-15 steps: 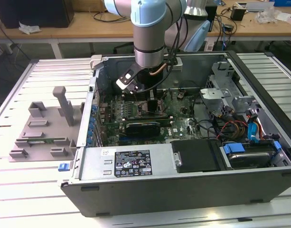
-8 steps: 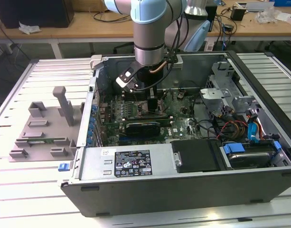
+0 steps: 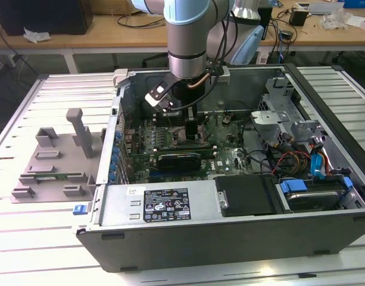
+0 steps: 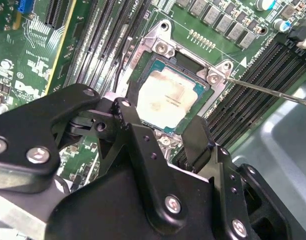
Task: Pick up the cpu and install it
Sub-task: 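Place the cpu into insertion slot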
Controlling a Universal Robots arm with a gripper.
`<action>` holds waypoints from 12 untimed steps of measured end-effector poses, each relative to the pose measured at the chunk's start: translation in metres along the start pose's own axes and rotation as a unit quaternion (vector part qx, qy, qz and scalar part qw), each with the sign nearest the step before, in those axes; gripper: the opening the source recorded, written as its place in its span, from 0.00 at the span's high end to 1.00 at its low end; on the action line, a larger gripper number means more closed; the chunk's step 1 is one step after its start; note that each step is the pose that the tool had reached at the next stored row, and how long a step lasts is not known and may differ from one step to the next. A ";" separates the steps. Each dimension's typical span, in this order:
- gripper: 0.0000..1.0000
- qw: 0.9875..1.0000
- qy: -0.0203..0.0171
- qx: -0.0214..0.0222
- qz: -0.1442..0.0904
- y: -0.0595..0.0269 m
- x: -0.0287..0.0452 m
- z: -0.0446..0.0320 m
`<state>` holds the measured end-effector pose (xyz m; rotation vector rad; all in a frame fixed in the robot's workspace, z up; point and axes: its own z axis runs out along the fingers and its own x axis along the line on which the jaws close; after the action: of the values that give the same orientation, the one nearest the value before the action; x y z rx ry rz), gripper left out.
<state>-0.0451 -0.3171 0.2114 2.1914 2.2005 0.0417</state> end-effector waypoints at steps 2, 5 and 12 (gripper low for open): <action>0.40 1.000 0.000 0.000 0.000 0.0000 0.0000 0.0000; 0.65 1.000 0.000 0.000 0.000 0.0000 0.0000 -0.0002; 0.89 1.000 0.000 0.000 0.000 0.0000 0.0000 -0.0003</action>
<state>-0.0451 -0.3171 0.2117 2.1914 2.2005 0.0417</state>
